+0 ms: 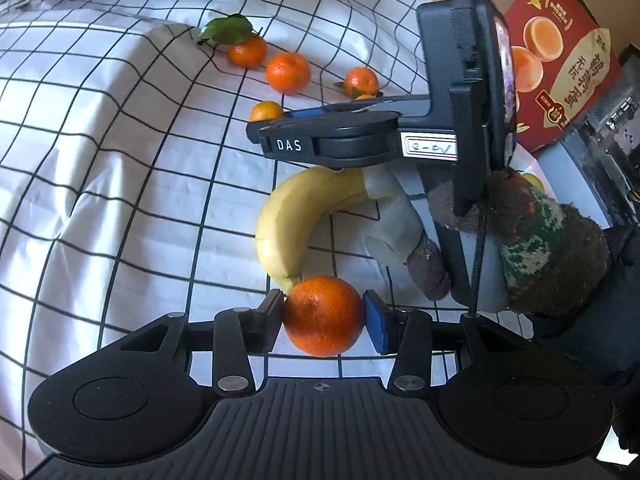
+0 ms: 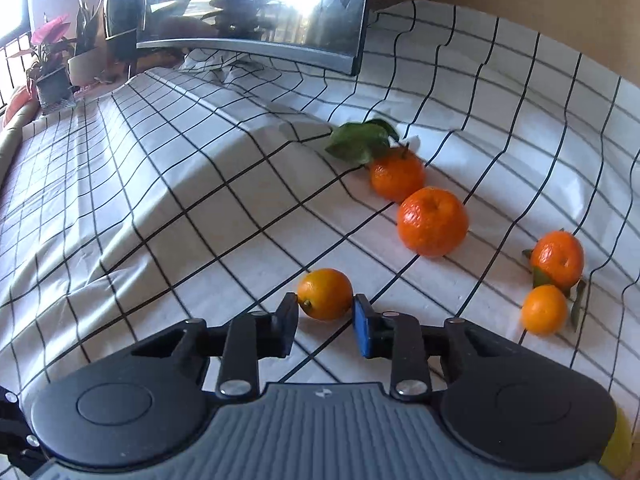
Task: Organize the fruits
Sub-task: 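Grasp a small tangerine with the right gripper while the left gripper holds its tangerine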
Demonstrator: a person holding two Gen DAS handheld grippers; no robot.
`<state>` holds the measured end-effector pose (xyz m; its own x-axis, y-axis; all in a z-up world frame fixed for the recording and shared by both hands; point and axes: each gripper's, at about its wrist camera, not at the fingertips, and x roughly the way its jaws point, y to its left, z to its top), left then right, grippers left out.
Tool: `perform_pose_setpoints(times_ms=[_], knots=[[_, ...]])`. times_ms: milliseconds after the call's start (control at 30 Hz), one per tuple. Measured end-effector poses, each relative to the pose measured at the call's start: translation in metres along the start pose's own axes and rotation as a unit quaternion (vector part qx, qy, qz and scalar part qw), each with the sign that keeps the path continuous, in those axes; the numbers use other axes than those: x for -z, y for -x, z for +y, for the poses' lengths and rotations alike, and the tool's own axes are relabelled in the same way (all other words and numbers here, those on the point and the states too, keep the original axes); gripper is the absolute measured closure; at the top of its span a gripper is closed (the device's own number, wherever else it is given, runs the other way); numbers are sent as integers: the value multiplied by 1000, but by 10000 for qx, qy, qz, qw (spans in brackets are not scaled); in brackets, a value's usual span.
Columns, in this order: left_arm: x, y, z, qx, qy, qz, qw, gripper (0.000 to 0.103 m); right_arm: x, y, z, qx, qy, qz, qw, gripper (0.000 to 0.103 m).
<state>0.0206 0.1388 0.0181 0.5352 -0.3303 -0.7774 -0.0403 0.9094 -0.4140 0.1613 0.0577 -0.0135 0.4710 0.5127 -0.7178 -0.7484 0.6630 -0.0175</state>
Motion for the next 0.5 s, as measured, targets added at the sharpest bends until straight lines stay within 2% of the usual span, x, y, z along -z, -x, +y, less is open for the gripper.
perform_pose_setpoints(times_ms=[133, 300, 500], knots=[[-1, 1, -8, 65, -125, 39, 9999, 54, -2, 18, -3, -64, -117, -167, 9998, 74], [1, -12, -32, 264, -423, 131, 9987, 54, 12, 72, -11, -80, -325, -562, 9979, 74], [6, -30, -86, 744, -1074, 412, 9906, 54, 61, 144, -22, 402, -489, -711, 9955, 74]])
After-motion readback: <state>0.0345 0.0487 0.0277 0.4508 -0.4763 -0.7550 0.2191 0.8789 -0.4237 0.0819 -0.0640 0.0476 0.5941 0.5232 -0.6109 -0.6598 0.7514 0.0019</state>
